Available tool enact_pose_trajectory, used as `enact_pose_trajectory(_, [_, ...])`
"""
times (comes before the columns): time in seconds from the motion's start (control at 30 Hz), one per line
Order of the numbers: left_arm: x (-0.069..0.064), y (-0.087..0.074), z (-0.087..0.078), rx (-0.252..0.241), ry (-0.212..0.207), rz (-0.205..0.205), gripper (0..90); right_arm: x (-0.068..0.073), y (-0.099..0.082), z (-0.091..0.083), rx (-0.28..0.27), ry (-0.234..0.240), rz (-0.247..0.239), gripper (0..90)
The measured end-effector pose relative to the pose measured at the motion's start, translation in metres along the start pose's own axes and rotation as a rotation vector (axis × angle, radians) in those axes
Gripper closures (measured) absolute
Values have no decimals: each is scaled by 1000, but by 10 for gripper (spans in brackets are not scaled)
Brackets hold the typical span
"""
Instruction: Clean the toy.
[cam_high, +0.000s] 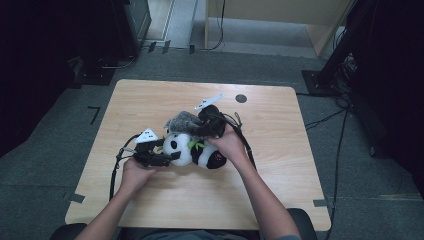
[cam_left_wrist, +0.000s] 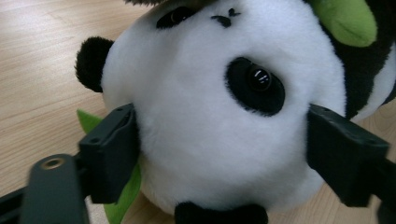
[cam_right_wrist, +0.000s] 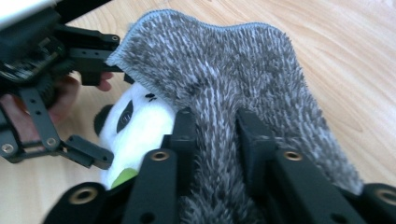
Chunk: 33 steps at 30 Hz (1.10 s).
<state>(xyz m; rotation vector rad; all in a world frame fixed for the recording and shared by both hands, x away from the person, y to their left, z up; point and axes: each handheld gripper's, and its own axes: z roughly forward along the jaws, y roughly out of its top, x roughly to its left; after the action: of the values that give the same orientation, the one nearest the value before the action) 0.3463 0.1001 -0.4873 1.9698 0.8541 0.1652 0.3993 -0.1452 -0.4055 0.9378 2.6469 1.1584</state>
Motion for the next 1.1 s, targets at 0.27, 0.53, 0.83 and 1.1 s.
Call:
enact_pose_trajectory(0.27, [-4, 2, -2, 22, 24, 1, 349, 2, -1, 4, 0, -33, 0, 588])
enact_pose_trajectory(0.53, [-9, 0, -4, 24, 41, 28, 371, 13, 19, -5, -86, 9, -9, 744])
enact_pose_trajectory(0.83, [-9, -2, -4, 11, 51, 10, 366, 14, 19, 25, -22, 96, 9, 652])
enact_pose_trajectory(1.1, [-10, 0, -3, 25, 56, 11, 374, -1, 12, 20, 1, 77, 39, 748])
